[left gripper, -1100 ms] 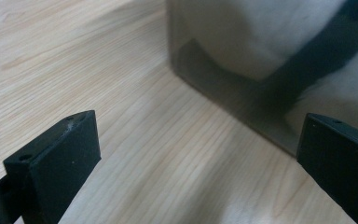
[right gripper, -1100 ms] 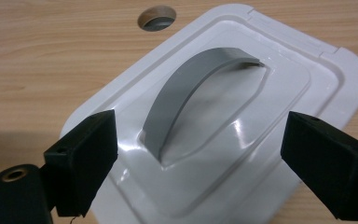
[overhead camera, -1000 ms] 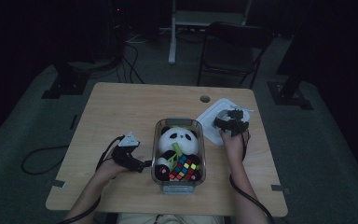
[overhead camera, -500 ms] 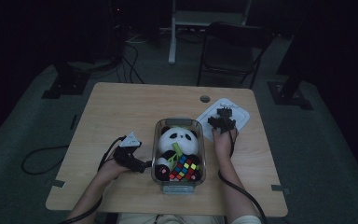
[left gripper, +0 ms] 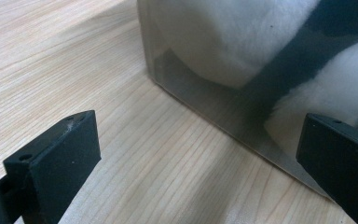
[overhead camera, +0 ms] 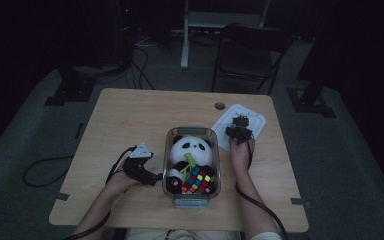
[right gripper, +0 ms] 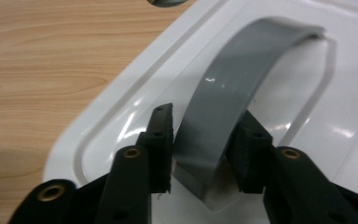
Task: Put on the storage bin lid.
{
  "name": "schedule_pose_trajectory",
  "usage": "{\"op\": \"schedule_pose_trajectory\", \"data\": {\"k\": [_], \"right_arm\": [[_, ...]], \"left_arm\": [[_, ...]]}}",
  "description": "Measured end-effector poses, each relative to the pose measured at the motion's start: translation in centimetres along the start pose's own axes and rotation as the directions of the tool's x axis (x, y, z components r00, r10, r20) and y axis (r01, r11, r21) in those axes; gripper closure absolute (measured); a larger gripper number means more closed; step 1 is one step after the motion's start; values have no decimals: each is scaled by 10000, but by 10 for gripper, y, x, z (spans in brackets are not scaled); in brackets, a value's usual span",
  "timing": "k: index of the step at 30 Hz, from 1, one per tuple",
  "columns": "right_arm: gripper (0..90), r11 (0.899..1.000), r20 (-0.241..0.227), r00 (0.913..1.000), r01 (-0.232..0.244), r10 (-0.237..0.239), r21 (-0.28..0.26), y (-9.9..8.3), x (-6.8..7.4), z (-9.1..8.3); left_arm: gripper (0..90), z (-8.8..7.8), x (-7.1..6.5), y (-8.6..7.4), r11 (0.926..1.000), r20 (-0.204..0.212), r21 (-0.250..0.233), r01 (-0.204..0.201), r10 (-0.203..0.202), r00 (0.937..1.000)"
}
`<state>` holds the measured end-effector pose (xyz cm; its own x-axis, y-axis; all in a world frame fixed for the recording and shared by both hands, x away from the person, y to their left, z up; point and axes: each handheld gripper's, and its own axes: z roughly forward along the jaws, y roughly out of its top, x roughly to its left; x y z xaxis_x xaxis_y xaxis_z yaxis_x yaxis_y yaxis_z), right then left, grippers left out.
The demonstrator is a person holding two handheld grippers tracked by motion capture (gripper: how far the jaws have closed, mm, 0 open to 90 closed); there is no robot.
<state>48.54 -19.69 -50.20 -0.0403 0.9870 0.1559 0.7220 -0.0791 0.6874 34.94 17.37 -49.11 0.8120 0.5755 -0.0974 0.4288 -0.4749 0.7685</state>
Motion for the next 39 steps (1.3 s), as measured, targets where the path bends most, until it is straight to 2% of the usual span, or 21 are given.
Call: {"op": "schedule_pose_trajectory", "data": {"k": [5,8,10,12,15,18,23,25,26,27,29,31,33,35,37,38,39], "right_arm": [[713,9995,-623,9977,266,-278,-193,4,-6,-17],[731,9989,-1220,9916,400,-426,-234,3,-14,-30],[731,9989,-1947,9799,399,-442,-260,-1,-24,-40],[732,9982,-2348,9702,563,-600,-226,-4,-31,-48],[731,9959,-3061,9481,908,-862,8,-13,-44,-59],[732,9907,-3523,9285,1341,-1176,228,-24,-55,-67],[731,9827,-3956,9076,1766,-1404,565,-37,-70,-68],[730,9798,-4041,9031,1882,-1454,682,-40,-73,-65],[730,9798,-4041,9031,1882,-1454,682,-40,-73,-65],[729,9810,-4263,8959,1759,-1251,819,-42,-76,-61],[728,9827,-4388,8912,1667,-1152,806,-43,-78,-59],[724,9839,-4417,8910,1576,-1049,843,-44,-79,-57],[708,9835,-4322,8965,1534,-978,955,-45,-80,-55],[676,9853,-4039,9096,1451,-969,903,-46,-80,-56],[508,9894,-3686,9252,1256,-905,724,-45,-80,-61],[474,9911,-3543,9312,1163,-858,656,-44,-79,-63],[404,9926,-3306,9398,1099,-866,523,-42,-79,-67]], "left_arm": [[4,-1,0,0,10000,-64,-7,-58,58,10000],[4,-3,1,0,10000,-50,-29,-27,27,10000],[3,-4,1,0,10000,-85,-67,-6,5,10000],[4,-4,1,1,10000,-87,-65,-11,11,10000],[4,-4,0,2,9999,-50,-128,-6,5,10000],[4,-4,1,2,9999,-21,-162,23,-23,10000],[4,-1,0,2,9999,48,-154,-45,46,10000],[4,-1,0,2,9999,15,-159,-54,54,10000],[4,-1,0,2,9999,15,-159,-54,54,10000],[4,-2,0,2,9998,40,-192,-1,2,10000],[4,-1,0,3,9998,6,-167,-51,51,10000],[3,-1,0,3,9999,-18,-166,-36,35,10000],[4,-2,-1,3,9999,-62,-159,-60,59,10000],[4,-2,-2,3,9998,-65,-180,-80,79,9999],[3,-3,-2,3,9998,-54,-196,-84,83,10000],[4,-3,-3,3,9997,-67,-209,-90,88,9999],[4,-4,-3,3,9997,-69,-207,-94,92,9999]]}}
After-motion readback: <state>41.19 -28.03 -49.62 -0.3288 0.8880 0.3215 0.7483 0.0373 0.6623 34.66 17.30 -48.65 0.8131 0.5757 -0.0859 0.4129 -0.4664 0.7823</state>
